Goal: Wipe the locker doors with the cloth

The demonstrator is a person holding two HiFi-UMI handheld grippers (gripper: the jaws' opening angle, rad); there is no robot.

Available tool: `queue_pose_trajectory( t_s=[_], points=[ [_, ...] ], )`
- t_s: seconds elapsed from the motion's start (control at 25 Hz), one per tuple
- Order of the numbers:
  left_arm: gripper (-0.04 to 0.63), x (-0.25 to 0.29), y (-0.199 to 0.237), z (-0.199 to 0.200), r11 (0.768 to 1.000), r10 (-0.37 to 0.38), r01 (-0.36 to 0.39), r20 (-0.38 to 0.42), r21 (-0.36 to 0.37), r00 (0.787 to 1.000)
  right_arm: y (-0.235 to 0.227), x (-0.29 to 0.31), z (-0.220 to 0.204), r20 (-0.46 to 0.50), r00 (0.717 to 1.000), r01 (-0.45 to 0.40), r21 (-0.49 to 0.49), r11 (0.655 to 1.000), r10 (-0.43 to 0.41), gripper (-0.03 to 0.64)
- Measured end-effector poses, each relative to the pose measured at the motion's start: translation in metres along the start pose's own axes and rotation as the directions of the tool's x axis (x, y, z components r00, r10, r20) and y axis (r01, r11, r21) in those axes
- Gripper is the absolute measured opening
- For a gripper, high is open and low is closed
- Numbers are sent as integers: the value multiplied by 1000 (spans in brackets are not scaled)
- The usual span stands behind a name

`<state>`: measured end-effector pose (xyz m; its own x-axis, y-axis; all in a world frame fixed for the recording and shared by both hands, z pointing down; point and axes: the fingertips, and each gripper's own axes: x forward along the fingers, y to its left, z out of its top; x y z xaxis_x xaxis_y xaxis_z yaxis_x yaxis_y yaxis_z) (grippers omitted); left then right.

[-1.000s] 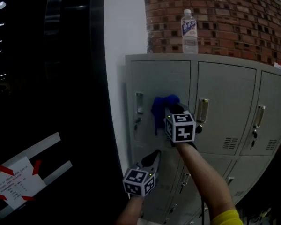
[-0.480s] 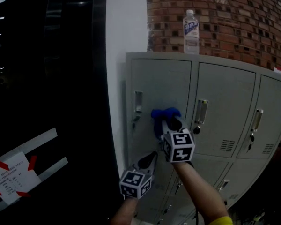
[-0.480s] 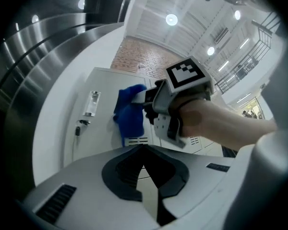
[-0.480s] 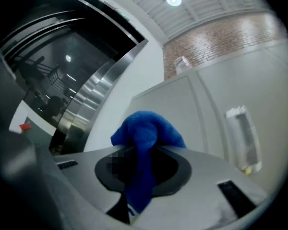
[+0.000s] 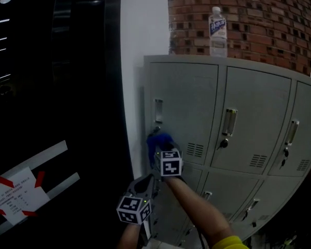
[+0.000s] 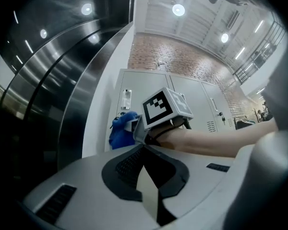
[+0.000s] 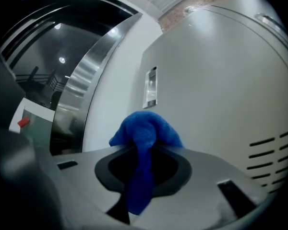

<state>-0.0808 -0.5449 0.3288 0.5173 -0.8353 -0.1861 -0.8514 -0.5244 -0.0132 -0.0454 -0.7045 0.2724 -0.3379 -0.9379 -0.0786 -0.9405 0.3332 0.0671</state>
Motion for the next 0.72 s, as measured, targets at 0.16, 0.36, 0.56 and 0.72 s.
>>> queue_pose_trajectory(
  t_s=[0.16,0.36,0.56,0.72],
  points=[
    [5,15,-19,4,999,-50,50,7,-9,999,-46,-54,0,37,998,59,9,998,-59,74],
    [5,29,-51,1,992,-126,126,17,-19,992,-131,-147,-7,87,980,173,36,984,-176,73],
    [5,34,-67,3,988,-156,156,20,-18,988,-129,-168,-8,92,984,151,51,987,-155,74],
    [5,4,-69,7,984,-174,175,27,-34,984,-103,-245,-30,127,985,119,28,993,-121,75]
  ],
)
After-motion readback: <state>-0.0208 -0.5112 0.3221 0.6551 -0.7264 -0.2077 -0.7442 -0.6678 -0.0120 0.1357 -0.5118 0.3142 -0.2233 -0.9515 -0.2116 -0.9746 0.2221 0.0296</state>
